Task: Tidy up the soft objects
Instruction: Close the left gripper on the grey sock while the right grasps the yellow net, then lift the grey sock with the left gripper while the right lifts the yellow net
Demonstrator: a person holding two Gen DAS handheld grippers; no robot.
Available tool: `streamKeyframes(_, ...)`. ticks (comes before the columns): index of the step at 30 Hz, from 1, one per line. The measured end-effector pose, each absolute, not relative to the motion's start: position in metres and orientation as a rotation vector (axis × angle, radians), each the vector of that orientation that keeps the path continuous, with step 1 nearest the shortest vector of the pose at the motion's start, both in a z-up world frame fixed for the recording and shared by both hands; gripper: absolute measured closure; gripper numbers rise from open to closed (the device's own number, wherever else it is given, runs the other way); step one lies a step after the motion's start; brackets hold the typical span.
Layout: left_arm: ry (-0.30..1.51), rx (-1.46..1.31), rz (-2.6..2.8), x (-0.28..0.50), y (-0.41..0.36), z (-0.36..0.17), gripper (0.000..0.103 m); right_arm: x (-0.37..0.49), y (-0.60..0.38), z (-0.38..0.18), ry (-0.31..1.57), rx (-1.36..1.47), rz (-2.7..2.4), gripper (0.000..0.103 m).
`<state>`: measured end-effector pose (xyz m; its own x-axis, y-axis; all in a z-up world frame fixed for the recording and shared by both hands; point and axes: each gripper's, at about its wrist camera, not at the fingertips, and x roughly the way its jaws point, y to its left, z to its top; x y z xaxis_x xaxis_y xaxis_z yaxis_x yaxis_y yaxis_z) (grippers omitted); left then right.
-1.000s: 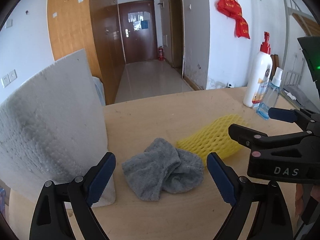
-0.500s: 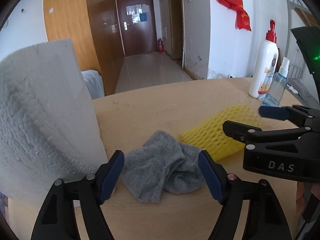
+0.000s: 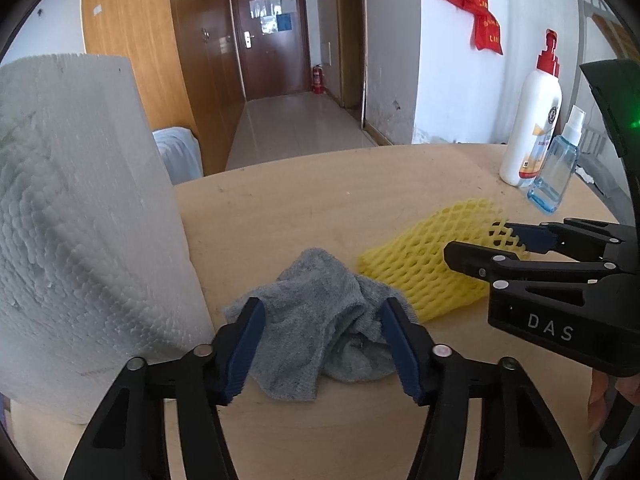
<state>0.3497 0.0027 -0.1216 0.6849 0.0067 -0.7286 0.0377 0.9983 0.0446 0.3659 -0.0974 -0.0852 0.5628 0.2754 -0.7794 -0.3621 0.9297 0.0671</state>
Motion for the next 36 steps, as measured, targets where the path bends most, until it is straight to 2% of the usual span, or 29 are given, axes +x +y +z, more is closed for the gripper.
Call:
streamKeyframes(4, 0.837, 0.044, -0.033, 0.35, 0.002, -0.124, 0.064, 0.365, -0.099, -0.086, 0.899, -0.097, 0.387, 0.068)
streamKeyframes(5, 0.839, 0.045, -0.04, 0.349, 0.003, -0.125, 0.068, 0.365, -0.099, -0.086, 0.901, -0.102, 0.383, 0.069)
streamKeyframes(6, 0.841, 0.048, -0.046, 0.348, 0.002, -0.125, 0.078, 0.366, -0.1, -0.086, 0.9, -0.098, 0.386, 0.069)
streamKeyframes(7, 0.844, 0.046, -0.05, 0.348, 0.001, -0.125, 0.083, 0.365, -0.101, -0.086, 0.9, -0.092, 0.388, 0.074)
streamKeyframes(10, 0.847, 0.034, -0.058, 0.347, 0.002, -0.124, 0.092, 0.364, -0.103, -0.085, 0.9, -0.084, 0.38, 0.08)
streamKeyframes(12, 0.846, 0.026, -0.06, 0.346, 0.003, -0.123, 0.094, 0.362, -0.107, -0.083, 0.898, -0.073, 0.38, 0.085)
streamKeyframes(23, 0.783, 0.021, -0.051, 0.333, 0.003, -0.103, 0.094, 0.347, -0.118, -0.062, 0.842, -0.036, 0.37, 0.088)
streamKeyframes(36, 0.703, 0.031, -0.047, 0.319, -0.001, -0.08, 0.094, 0.319, -0.128, -0.034, 0.756, -0.029, 0.372, 0.088)
